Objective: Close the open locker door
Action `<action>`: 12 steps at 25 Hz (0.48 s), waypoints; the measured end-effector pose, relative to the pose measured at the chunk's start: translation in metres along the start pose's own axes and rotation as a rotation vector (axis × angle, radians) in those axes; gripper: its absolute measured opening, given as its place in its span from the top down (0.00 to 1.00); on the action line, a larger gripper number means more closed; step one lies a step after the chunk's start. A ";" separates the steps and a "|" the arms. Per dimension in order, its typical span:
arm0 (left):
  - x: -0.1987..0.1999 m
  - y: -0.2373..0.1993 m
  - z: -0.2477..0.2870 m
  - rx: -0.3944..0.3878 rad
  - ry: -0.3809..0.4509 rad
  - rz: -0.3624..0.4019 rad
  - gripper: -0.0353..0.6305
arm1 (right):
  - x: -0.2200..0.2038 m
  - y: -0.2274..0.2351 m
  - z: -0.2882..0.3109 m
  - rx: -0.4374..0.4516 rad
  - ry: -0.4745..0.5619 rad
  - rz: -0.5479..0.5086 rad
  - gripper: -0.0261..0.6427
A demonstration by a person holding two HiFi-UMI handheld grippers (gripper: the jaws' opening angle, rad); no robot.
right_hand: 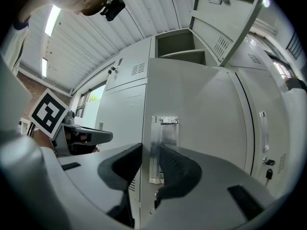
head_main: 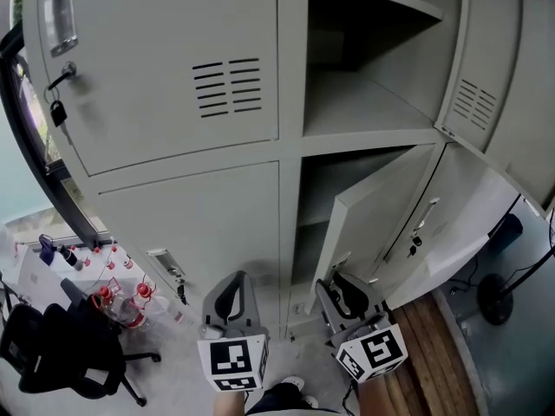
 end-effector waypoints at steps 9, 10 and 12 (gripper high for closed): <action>-0.001 -0.012 -0.003 0.026 0.003 0.001 0.94 | -0.002 -0.003 0.027 0.027 0.000 -0.012 0.78; -0.001 -0.012 -0.003 0.028 0.003 -0.001 0.94 | -0.002 -0.003 0.029 0.029 0.000 -0.013 0.78; 0.000 -0.013 -0.002 0.033 0.002 -0.014 0.94 | -0.002 -0.004 0.034 0.030 0.002 -0.012 0.78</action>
Point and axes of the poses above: the fingertips, and each gripper's own axes: z forward along the fingers, y to its right, x out of its top, the point moved 10 cm from there along -z, backward along the fingers, and after that the axes turned 11 degrees about -x, right-handed, at the moved point
